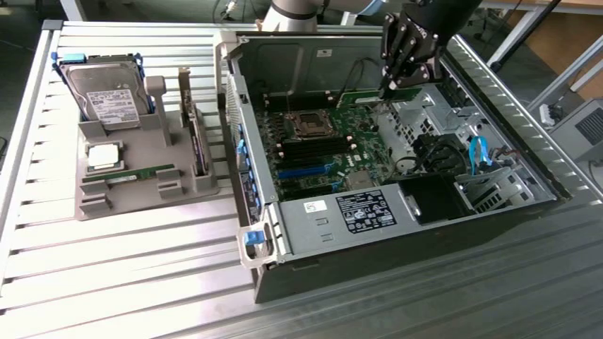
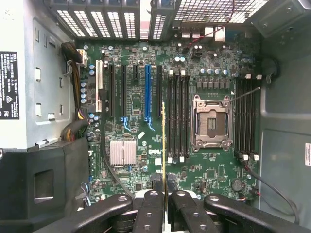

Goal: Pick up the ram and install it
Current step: 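Insert the ram into the slot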

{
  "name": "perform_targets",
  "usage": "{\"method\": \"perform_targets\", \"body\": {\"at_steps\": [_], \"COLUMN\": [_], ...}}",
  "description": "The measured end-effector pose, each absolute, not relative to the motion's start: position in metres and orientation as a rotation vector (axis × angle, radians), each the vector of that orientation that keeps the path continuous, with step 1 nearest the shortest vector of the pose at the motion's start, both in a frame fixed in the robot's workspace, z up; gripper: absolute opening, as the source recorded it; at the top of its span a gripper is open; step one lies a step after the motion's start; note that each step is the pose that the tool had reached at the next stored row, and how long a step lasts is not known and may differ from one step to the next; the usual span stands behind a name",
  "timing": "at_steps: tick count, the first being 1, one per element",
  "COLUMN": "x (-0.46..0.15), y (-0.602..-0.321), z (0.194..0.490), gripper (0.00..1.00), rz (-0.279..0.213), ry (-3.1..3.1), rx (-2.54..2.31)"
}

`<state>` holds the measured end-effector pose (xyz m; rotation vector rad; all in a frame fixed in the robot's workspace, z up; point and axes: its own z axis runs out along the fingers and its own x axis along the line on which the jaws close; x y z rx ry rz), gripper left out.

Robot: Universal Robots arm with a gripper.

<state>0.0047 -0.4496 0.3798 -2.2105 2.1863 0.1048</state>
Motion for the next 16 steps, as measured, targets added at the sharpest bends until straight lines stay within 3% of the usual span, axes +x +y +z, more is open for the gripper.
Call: {"method": "perform_targets", "body": {"at_steps": [16], "x": [0.004], "y": [-0.45], "z": [0.369], "gripper": [0.12], "rz": [0.105], "ry": [2.192], "rx": [-2.204]}}
